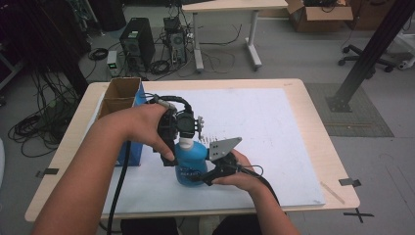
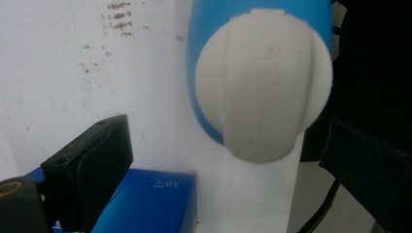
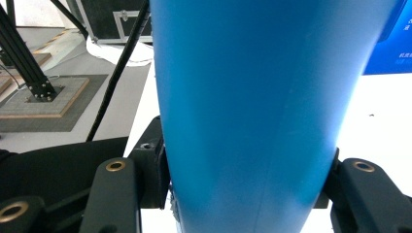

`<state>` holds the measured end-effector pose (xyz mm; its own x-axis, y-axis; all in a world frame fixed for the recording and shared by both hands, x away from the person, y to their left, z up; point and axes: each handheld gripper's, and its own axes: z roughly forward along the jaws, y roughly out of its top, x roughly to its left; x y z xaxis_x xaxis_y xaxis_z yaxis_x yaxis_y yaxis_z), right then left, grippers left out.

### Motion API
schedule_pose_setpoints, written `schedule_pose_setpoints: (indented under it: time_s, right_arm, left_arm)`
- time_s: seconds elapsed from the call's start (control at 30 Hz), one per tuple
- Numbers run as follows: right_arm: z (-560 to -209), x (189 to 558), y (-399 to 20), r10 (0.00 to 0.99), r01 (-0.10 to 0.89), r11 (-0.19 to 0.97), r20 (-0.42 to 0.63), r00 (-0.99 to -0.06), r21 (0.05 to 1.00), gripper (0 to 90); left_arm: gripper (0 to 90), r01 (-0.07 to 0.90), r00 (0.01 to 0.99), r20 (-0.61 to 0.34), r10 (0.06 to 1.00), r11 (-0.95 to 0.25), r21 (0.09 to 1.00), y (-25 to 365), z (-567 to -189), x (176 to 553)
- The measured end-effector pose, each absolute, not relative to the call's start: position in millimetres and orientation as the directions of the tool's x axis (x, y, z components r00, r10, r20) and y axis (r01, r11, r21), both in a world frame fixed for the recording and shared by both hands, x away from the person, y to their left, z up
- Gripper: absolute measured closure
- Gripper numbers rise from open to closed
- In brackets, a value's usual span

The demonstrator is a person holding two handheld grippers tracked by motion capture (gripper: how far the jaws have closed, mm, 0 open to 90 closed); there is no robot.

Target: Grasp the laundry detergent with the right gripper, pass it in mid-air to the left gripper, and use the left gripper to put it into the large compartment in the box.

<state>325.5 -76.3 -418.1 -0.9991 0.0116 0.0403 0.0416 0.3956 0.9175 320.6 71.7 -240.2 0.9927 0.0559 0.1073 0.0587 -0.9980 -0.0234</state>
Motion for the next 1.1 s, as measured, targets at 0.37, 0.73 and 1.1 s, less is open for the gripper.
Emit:
schedule_pose_setpoints:
  time_s: [0.37, 0.73, 1.1]
  right_arm:
    - [-414.8, 323.6, -70.4, 0.012, 0.024, 0.390, 0.021, -1.000, 0.921, 42.8]
    - [-413.3, 323.7, -63.3, 0.014, 0.019, 0.385, 0.015, -1.000, 0.923, 42.7]
    - [-411.3, 323.0, -59.7, 0.015, 0.014, 0.384, 0.009, -1.000, 0.923, 42.7]
  left_arm:
    - [5.4, 0.063, 0.993, 0.105, 0.059, -0.997, -0.037, 67.4, -242.2, 319.7]
    - [5.2, 0.067, 0.992, 0.106, 0.062, -0.997, -0.045, 63.0, -245.3, 318.1]
    - [5.5, 0.062, 0.993, 0.108, 0.056, -0.997, -0.052, 55.6, -250.4, 317.4]
